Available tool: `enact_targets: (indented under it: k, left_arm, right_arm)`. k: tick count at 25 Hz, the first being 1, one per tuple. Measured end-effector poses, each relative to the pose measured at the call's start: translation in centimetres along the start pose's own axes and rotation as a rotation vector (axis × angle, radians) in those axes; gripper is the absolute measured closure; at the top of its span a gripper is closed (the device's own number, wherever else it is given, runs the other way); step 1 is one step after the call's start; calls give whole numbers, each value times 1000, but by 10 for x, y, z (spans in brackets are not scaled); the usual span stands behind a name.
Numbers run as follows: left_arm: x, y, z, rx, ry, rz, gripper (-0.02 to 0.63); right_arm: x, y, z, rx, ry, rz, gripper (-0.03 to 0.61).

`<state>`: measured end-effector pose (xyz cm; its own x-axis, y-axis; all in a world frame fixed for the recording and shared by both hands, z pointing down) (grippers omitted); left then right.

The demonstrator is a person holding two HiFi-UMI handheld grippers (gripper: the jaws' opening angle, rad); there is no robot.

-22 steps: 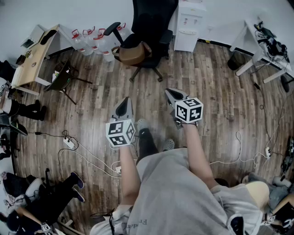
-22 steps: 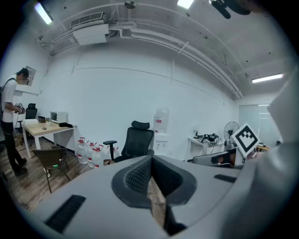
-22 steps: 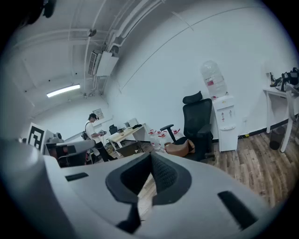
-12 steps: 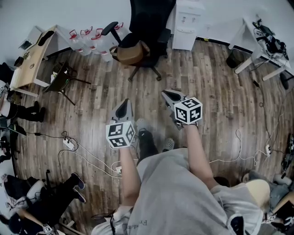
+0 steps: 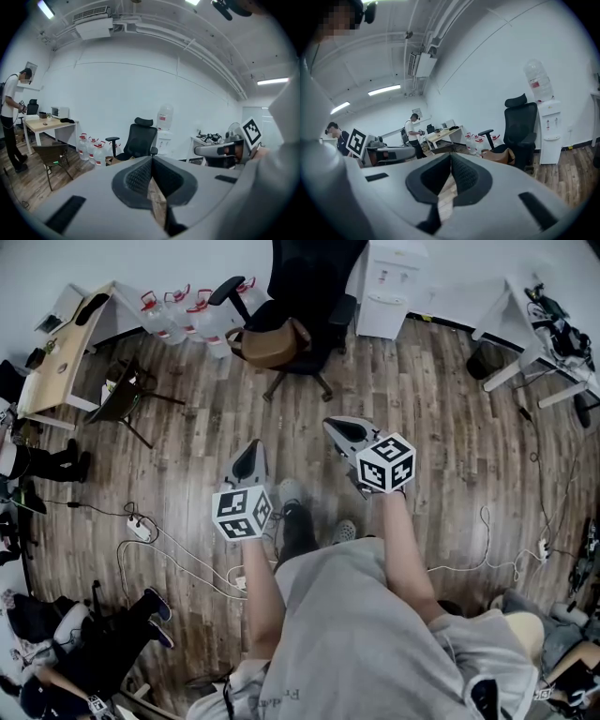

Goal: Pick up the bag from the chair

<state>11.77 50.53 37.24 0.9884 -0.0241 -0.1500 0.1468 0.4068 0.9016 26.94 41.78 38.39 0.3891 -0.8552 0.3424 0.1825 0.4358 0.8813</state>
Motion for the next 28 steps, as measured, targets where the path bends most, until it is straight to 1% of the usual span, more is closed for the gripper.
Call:
enact_targets:
  k: [3,6,10,13,18,24,28]
  left_arm:
    - [-20,-13,12,15,-1,-3,609]
    - [-40,-27,26,30,5,-10,609]
    - [-62,-46,52,51,33,-22,609]
    - [-83,-57,69,54,52,-34,609]
    - [-120,-79,97,58,83,-56,609]
    - [-156,-83,123,32,124,-54,609]
    - [-185,-83,133,14,134,-46,609]
  right_arm:
    - [4,-14,19,29,-22,32,565]
    - [11,-26,39,29,-20,33,561]
    - [25,-48,60,33,15,22,561]
    - [30,-65,77,34,33,8,547]
    - [38,-84,107,6,88,-10,540]
    - [43,-92,143,2,141,-12,518]
    - [42,-92,172,8,161,9,503]
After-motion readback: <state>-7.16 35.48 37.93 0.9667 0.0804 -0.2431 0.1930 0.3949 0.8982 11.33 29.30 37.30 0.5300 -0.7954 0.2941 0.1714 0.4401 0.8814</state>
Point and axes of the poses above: the fingertips, and each gripper's own axes: z forward along the fingers, x to its right, y out of its underside, the point moved 3 cm from there along -z, backward along the fingers, and after that the axes turned 5 degrees about -x, right-handed, at the moved point
